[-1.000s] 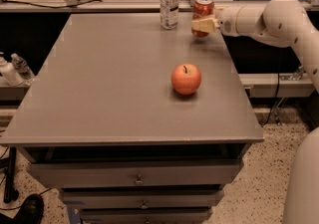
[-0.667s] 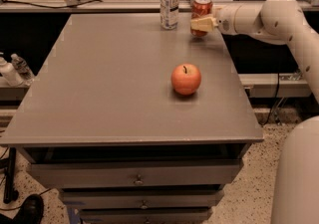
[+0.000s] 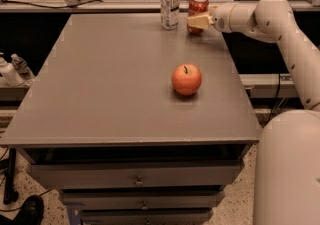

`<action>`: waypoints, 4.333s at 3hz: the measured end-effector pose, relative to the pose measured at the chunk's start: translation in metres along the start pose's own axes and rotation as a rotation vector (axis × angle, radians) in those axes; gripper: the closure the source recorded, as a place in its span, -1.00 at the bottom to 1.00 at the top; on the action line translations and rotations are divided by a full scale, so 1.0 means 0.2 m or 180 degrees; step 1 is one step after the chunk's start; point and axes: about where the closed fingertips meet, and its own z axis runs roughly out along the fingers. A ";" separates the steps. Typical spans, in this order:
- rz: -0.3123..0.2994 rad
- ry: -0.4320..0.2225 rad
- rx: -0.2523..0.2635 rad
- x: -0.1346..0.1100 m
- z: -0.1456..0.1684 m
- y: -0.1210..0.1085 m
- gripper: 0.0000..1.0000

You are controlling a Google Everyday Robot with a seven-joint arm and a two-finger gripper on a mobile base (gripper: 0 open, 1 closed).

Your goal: Move coke can near blue plastic bottle

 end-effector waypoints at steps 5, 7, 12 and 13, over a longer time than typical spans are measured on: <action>0.0026 0.0199 -0.0413 0.06 0.17 0.08 0.17; 0.0038 0.0222 -0.0430 0.06 0.17 0.08 -0.76; 0.0432 0.0104 -0.0122 -0.19 -0.42 -0.06 -1.00; 0.0658 -0.0196 0.0025 -0.33 -0.63 -0.07 -1.00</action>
Offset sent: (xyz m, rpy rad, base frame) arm 0.0266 0.0194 0.0033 0.0231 -0.0103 0.0759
